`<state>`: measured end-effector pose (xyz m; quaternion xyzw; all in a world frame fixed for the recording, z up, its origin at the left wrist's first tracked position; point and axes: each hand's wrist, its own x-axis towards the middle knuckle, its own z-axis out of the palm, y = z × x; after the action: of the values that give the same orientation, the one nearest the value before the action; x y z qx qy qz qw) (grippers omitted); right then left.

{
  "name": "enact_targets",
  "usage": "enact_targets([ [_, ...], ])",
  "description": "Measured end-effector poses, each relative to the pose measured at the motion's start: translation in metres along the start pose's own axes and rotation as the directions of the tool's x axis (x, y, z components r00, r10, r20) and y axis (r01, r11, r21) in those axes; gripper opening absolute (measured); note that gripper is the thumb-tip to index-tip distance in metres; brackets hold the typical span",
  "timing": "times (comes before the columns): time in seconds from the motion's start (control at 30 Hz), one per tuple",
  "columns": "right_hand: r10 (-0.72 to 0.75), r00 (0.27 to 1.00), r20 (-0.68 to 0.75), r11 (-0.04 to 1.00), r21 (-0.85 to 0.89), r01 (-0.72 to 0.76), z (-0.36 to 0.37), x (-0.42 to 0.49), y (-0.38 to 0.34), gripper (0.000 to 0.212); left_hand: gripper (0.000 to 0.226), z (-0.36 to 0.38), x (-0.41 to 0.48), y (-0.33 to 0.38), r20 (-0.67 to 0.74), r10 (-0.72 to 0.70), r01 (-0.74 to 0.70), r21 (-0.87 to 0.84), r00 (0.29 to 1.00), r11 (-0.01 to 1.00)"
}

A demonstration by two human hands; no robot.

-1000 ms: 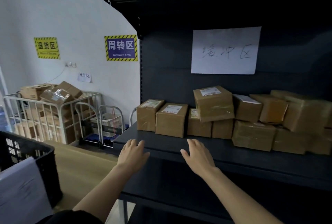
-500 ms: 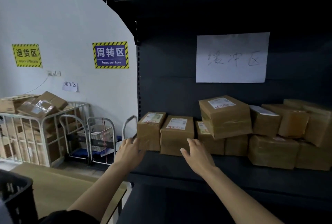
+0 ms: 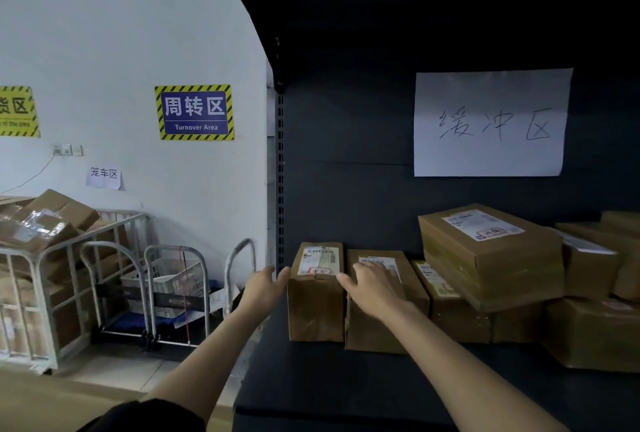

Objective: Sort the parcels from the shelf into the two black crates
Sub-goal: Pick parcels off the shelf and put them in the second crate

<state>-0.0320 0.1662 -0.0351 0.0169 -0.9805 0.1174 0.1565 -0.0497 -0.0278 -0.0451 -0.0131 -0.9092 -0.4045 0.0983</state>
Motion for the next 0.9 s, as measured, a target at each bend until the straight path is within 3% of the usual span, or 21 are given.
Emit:
enact_targets([
  [0.17, 0.021, 0.995, 0.094, 1.0, -0.016, -0.02, 0.009, 0.011, -0.005, 0.06, 0.045, 0.011, 0.017, 0.0, 0.146, -0.042, 0.066, -0.166, 0.988, 0.984],
  [0.27, 0.005, 0.994, 0.108, 1.0, -0.031, -0.001, 0.01, 0.01, -0.007, 0.059, 0.046, 0.018, 0.016, -0.002, 0.287, -0.098, 0.22, -0.433, 0.953, 0.874],
  [0.33, -0.022, 0.996, 0.084, 1.0, 0.003, 0.022, 0.009, 0.005, -0.008, 0.054, 0.039, 0.019, 0.01, -0.004, 0.311, -0.065, 0.229, -0.526, 0.948, 0.819],
  [0.43, -0.077, 0.997, 0.016, 0.98, 0.184, 0.073, 0.01, -0.006, -0.009, 0.044, 0.031, 0.013, -0.004, -0.008, 0.277, 0.04, 0.14, -0.6, 0.96, 0.787],
  [0.57, -0.112, 0.99, -0.091, 0.815, 0.561, 0.143, 0.011, -0.026, -0.022, 0.044, 0.04, 0.003, -0.032, -0.014, 0.138, 0.184, -0.059, -0.624, 0.973, 0.78],
  [0.77, -0.122, 0.977, -0.175, 0.735, 0.645, 0.208, 0.022, -0.04, -0.037, 0.065, 0.051, -0.005, -0.055, -0.021, -0.083, 0.266, -0.269, -0.523, 0.96, 0.809],
  [0.9, -0.134, 0.985, -0.107, 0.736, 0.655, 0.171, 0.041, -0.05, -0.038, 0.07, 0.054, 0.002, -0.067, -0.036, -0.116, 0.227, -0.254, -0.374, 0.967, 0.892],
])
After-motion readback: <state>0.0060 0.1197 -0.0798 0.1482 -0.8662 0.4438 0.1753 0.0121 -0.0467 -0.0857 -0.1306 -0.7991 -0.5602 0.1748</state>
